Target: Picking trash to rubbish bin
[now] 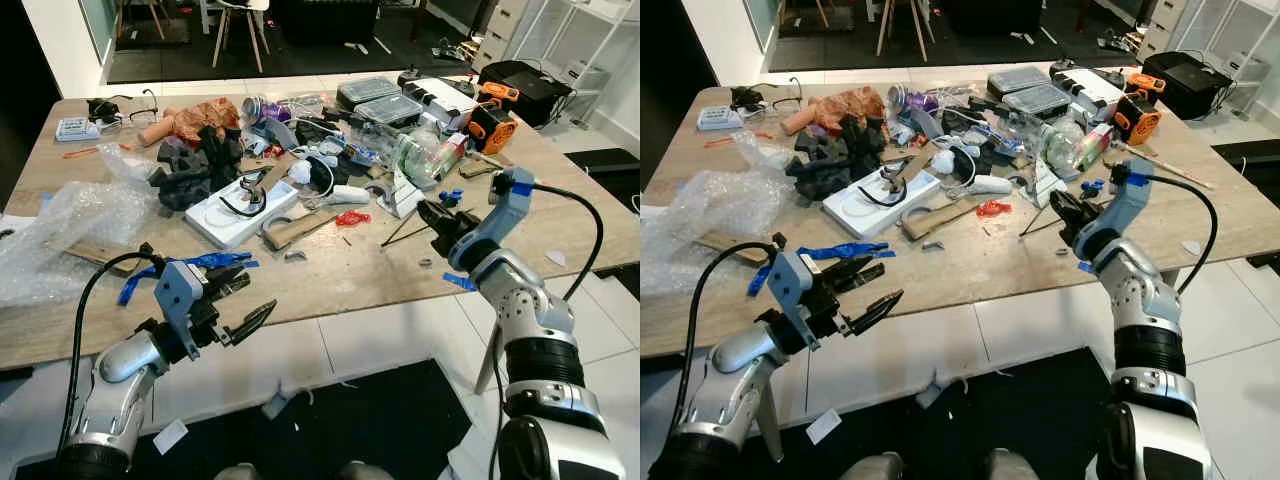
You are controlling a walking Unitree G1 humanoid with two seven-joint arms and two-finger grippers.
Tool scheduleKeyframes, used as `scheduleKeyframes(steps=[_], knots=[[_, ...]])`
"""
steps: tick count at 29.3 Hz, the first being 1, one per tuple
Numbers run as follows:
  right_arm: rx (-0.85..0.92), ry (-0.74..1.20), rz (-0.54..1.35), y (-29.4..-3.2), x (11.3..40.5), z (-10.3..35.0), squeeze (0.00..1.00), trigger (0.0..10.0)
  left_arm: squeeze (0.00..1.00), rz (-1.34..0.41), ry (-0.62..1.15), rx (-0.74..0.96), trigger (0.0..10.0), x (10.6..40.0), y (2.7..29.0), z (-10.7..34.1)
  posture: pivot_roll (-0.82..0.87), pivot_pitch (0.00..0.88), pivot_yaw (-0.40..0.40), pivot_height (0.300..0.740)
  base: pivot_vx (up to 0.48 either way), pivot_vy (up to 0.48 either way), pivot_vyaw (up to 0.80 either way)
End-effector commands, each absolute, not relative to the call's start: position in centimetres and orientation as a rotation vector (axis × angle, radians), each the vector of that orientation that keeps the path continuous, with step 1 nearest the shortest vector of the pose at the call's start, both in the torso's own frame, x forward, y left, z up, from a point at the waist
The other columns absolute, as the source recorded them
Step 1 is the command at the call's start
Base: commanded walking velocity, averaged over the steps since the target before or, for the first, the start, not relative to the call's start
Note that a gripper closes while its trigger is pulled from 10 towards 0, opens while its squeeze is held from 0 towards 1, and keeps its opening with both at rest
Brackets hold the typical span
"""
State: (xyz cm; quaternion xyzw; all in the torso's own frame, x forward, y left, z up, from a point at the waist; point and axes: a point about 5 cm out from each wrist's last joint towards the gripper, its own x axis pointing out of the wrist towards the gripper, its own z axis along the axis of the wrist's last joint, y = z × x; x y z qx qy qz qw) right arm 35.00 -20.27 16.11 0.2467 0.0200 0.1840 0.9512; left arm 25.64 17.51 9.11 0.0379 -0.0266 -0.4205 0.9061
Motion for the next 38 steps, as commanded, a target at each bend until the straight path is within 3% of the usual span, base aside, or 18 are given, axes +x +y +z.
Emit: scheduleKeyframes(steps=[1,5,19,20,26,27,28,29,30,38], knots=[[0.518,0.044,0.418,-20.0,34.5,15.9,0.00,0.0,0.00,-0.876,-0.034,0.095,10.0,25.5,17.7,8.7,0.03,0.000,-0.044,0.740,0.000,0.000,0.00],[0.515,0.033,0.498,-19.4,34.0,16.2,0.00,0.0,0.00,-0.878,-0.036,0.097,10.0,25.4,17.7,8.8,0.03,0.000,-0.044,0.740,0.000,0.000,0.00],[0.396,0.078,0.510,-19.2,33.6,15.1,0.00,0.0,0.00,-0.880,-0.039,0.098,10.0,25.5,17.5,9.0,0.03,0.000,-0.044,0.740,0.000,0.000,0.00],[0.359,0.097,0.495,-19.2,33.7,14.8,0.00,10.0,0.00,-0.880,-0.039,0.099,10.0,25.5,17.5,9.0,0.03,0.000,-0.044,0.740,0.000,0.000,0.00],[0.230,0.196,0.375,-20.3,34.1,12.9,0.00,10.0,0.00,-0.882,-0.037,0.099,10.0,25.5,17.5,9.0,0.03,0.000,-0.044,0.740,0.000,0.000,0.00],[0.216,0.202,0.354,-20.7,34.2,12.9,0.11,10.0,0.00,-0.882,-0.037,0.099,10.0,25.5,17.4,9.0,0.03,0.000,-0.044,0.740,0.000,0.000,0.00],[0.210,0.199,0.357,-20.7,34.2,12.9,0.86,10.0,0.00,-0.882,-0.036,0.099,10.0,25.5,17.5,9.0,0.03,0.000,-0.042,0.740,0.000,0.000,0.00],[0.207,0.197,0.363,-20.7,34.2,13.0,0.86,10.0,0.00,-0.883,-0.037,0.099,10.0,25.5,17.5,9.0,0.03,0.000,-0.042,0.740,0.000,0.000,0.00],[0.206,0.198,0.373,-20.7,34.2,13.0,1.00,10.0,0.00,-0.883,-0.036,0.099,10.0,25.5,17.5,9.0,0.03,0.000,-0.042,0.740,0.000,0.000,0.00],[0.147,0.254,0.378,-20.5,34.4,12.0,1.00,10.0,0.00,-0.884,-0.032,0.100,10.0,25.4,17.5,8.9,0.04,0.000,-0.043,0.740,0.000,0.000,0.00]])
